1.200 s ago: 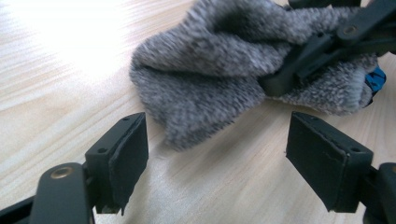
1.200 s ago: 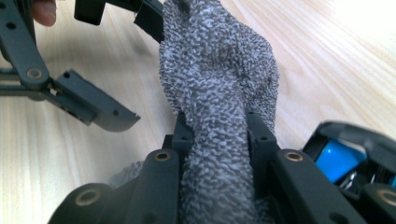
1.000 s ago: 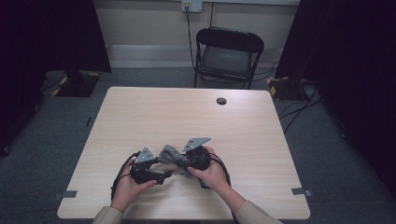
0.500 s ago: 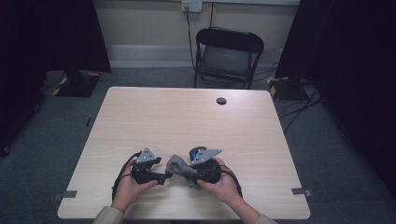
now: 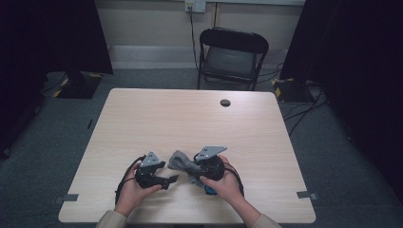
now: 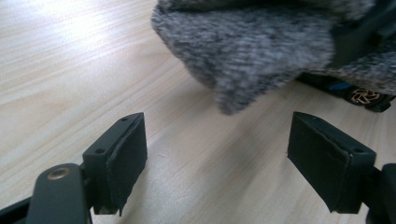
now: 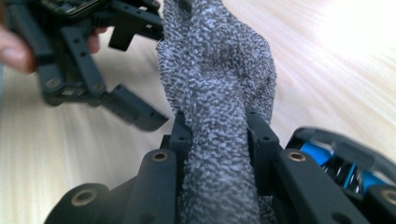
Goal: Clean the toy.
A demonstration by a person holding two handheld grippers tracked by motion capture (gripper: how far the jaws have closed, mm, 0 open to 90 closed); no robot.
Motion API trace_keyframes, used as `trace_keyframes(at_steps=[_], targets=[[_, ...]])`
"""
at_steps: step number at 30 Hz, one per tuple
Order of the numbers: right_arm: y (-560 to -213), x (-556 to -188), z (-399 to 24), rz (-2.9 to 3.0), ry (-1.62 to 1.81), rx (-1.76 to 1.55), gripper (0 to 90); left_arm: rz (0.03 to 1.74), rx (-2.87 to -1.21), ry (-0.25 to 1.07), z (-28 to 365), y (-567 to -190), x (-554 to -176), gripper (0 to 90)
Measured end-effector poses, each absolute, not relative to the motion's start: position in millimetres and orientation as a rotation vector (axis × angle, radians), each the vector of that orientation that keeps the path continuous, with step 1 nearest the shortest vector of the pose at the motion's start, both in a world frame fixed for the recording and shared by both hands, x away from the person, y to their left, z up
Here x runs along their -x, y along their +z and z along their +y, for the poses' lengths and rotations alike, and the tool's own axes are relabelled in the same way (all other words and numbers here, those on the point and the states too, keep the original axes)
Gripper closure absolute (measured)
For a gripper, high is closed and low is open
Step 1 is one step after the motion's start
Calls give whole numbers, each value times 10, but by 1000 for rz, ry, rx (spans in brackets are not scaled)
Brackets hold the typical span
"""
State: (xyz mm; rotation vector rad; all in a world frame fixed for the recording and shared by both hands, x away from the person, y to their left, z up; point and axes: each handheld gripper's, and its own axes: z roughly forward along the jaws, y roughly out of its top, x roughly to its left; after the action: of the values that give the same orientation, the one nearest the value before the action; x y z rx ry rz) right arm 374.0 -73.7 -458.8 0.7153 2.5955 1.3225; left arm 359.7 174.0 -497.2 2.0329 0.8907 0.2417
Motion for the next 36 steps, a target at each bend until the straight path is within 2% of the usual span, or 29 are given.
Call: trace_keyframes(at_steps=[16,25,36], targets=[[-4633,-3293,-1012,2664,1306,-669,698,903,-2038,250,1746,-4976,-3615,196],[-4657,-3441,-874,2659,1285,-676,699,917,-2029,245,1781,-4982,-3619,208],[-4423,-3671,-955,2569,1396,-751,698,886,-2033,231,1742,-4975,-3587,202]])
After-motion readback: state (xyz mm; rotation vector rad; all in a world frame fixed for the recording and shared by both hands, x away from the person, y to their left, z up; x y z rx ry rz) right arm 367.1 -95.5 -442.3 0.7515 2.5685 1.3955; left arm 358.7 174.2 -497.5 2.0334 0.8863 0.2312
